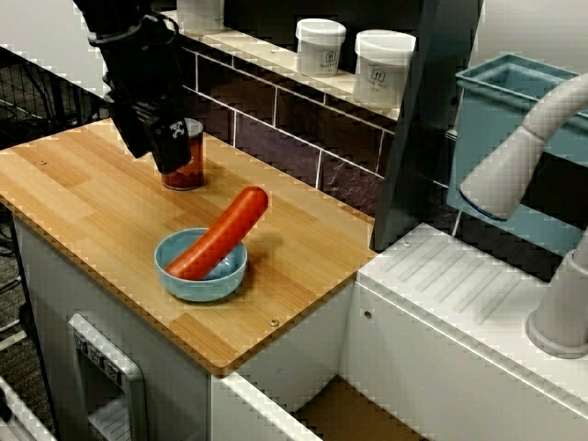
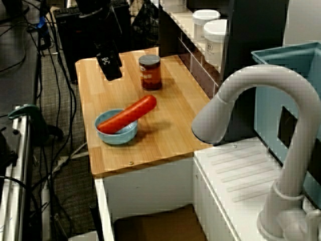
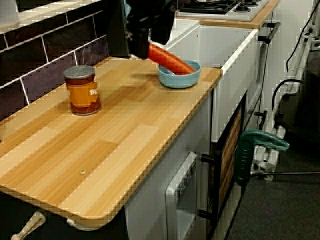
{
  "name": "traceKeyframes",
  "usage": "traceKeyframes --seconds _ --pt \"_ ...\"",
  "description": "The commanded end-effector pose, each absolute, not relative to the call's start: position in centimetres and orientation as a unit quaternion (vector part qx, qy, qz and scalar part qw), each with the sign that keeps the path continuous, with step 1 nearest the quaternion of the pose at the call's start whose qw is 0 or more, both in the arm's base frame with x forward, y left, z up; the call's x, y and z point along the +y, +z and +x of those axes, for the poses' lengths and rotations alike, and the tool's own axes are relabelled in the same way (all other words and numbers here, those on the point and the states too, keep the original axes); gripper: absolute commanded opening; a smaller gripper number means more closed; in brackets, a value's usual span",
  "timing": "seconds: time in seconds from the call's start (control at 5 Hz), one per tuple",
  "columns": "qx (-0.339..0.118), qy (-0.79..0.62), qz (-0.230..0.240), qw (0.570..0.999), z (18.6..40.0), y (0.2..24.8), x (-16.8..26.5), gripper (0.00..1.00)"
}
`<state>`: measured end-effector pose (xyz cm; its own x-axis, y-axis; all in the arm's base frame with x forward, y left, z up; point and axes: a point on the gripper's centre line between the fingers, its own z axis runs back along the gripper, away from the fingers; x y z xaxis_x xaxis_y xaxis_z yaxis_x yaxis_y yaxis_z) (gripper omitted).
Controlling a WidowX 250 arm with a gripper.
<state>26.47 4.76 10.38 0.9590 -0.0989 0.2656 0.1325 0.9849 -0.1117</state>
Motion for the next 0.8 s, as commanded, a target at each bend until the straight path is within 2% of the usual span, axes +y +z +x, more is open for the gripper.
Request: traceKeyframes --seconds 0.0,0.4,0.6 --pt "-0.154 -0.031 -0.053 0.986 29.0 11.4 7.9 1.0" --pt "-0.147 -0.024 -0.034 0.988 32.5 9.9 6.2 1.0" --pt "-0.139 -0.031 -0.041 0.989 33.2 9.9 5.2 1.0"
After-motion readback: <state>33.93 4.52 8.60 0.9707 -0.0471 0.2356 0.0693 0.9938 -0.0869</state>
